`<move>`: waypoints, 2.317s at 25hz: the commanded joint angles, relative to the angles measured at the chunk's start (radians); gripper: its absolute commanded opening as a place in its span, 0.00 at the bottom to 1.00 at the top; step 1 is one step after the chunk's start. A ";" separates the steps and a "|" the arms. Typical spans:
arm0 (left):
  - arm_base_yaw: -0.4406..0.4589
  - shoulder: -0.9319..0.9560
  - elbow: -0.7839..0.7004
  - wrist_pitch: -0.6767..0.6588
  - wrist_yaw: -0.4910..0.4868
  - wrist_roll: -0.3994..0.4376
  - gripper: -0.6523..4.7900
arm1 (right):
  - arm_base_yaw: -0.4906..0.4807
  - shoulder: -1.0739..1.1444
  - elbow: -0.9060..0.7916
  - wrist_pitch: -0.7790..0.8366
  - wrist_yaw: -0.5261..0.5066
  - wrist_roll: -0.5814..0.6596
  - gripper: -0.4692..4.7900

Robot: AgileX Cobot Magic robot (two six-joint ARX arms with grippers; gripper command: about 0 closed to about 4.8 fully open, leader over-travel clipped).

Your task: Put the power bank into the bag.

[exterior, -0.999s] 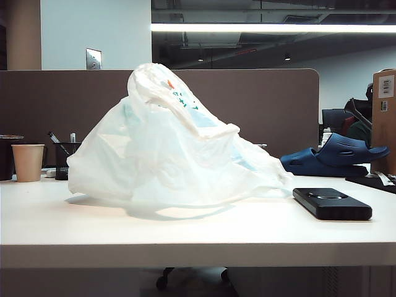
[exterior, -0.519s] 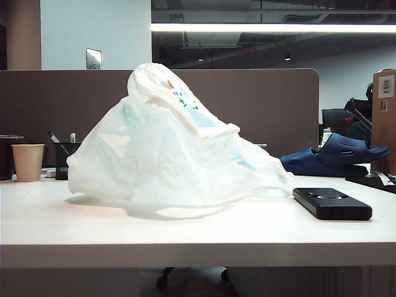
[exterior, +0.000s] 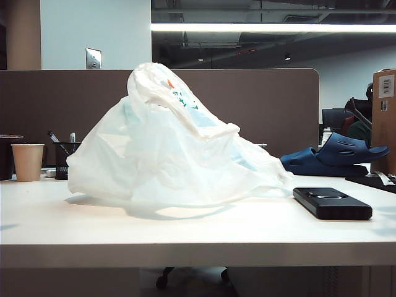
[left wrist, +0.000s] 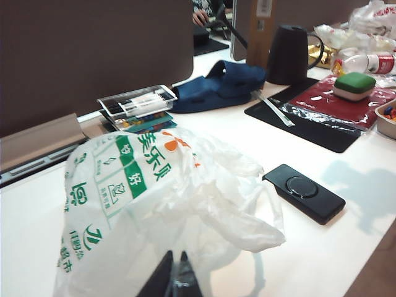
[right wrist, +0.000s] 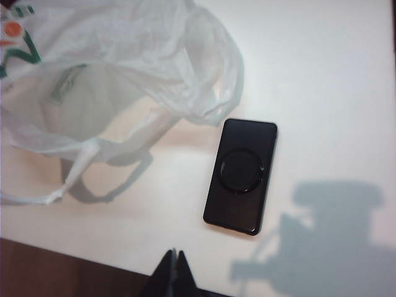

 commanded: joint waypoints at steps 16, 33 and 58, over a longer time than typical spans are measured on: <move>-0.001 0.057 0.005 0.013 0.003 0.052 0.11 | 0.107 0.368 0.005 0.012 0.163 0.001 0.37; 0.000 0.057 0.005 0.014 0.002 0.052 0.11 | 0.208 0.531 0.004 0.162 0.292 0.079 1.00; 0.000 0.057 0.005 0.013 0.002 0.052 0.11 | 0.220 0.722 0.003 0.258 0.345 0.200 1.00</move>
